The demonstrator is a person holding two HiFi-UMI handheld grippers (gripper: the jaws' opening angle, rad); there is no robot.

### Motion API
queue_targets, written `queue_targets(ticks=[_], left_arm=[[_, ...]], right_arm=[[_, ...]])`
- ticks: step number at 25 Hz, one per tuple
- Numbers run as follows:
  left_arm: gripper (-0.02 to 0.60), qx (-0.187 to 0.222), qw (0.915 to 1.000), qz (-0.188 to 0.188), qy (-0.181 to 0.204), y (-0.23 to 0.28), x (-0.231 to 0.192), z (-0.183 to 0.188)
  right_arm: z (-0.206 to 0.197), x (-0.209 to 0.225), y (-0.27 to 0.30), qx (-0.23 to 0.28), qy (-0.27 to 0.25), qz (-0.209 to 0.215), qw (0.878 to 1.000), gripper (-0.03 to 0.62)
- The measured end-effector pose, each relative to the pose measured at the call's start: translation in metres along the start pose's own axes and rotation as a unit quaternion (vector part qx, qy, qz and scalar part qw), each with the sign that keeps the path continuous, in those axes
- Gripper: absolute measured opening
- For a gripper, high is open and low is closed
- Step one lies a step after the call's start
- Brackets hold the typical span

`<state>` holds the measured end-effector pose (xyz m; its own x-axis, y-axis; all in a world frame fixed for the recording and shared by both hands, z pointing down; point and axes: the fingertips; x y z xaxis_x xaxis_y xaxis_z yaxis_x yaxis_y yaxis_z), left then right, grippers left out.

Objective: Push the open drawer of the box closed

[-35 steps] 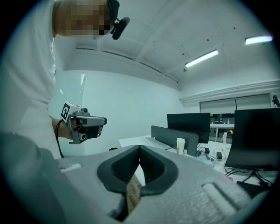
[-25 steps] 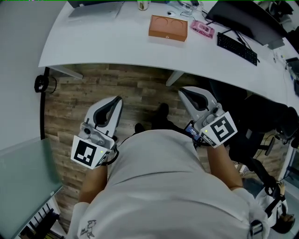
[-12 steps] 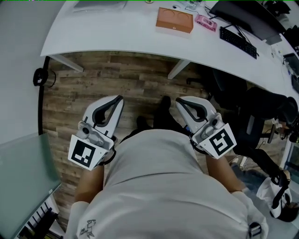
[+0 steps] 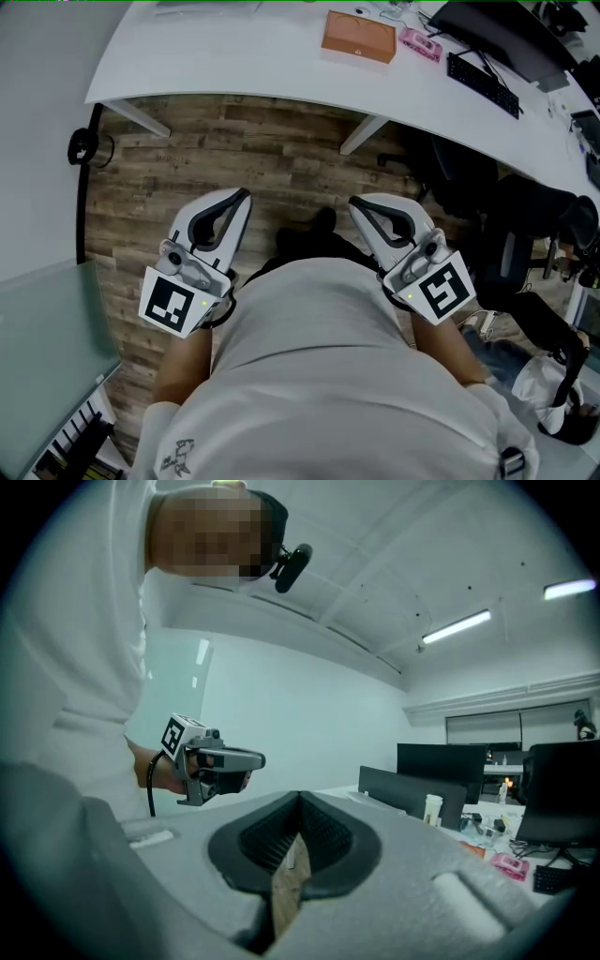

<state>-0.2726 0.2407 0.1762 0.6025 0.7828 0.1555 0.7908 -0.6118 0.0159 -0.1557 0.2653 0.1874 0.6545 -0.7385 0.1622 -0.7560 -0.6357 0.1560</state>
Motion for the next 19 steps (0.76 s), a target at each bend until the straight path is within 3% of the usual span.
queue_targets(ticks=[7,19], left_arm=[[-0.001,0.019,0.9998,-0.003,-0.002,0.007,0.004,0.003],[-0.002,0.012,0.9997,-0.013,-0.014,0.010,0.013,0.001]], right_arm=[[0.003,-0.003,-0.003,0.000,0.001,0.002,1.000,0.002],[0.005,-0.009,-0.010,-0.001,-0.010,0.000,1.000,0.002]])
Point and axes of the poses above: the fingertips, and each gripper's own axes: y forward along the fingers, x to its right, z out of its top, and after that the axes turned 11 degrees about y, right-handed
